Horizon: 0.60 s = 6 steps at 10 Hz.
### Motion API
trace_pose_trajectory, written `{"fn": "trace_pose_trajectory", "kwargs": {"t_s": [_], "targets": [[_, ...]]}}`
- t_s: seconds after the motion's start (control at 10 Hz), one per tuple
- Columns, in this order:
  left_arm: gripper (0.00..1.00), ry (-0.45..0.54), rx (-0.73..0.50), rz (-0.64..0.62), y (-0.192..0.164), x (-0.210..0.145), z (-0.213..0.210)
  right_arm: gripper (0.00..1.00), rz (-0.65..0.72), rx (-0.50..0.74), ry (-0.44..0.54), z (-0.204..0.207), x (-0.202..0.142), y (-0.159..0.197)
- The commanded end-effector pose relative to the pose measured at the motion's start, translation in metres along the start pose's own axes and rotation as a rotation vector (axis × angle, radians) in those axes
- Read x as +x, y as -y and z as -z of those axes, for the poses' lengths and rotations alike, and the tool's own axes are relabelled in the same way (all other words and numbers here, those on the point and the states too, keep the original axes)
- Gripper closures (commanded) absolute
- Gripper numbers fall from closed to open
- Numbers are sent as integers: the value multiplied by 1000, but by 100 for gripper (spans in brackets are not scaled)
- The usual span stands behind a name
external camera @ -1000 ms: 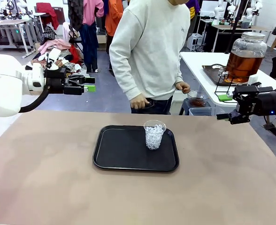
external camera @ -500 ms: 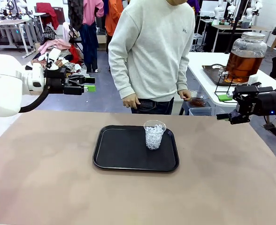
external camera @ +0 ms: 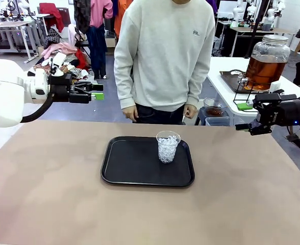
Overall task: Pour the drink into the iced cup.
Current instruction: Pick up the iced cup indicated by the human and present it to them.
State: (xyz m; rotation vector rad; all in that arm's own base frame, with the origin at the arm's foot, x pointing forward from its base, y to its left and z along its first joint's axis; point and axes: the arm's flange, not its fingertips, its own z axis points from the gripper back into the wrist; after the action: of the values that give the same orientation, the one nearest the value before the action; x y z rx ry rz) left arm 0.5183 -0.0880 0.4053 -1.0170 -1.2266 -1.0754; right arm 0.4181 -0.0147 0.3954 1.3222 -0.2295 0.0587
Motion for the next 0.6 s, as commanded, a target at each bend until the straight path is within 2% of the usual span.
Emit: {"fn": "trace_pose_trajectory", "kwargs": {"t_s": [0.0, 0.5], "targets": [[0, 8, 12, 0, -1, 1, 1, 0, -1, -2, 6, -1, -1, -2], [0, 8, 12, 0, -1, 1, 1, 0, -1, -2, 6, -1, -1, -2]]}}
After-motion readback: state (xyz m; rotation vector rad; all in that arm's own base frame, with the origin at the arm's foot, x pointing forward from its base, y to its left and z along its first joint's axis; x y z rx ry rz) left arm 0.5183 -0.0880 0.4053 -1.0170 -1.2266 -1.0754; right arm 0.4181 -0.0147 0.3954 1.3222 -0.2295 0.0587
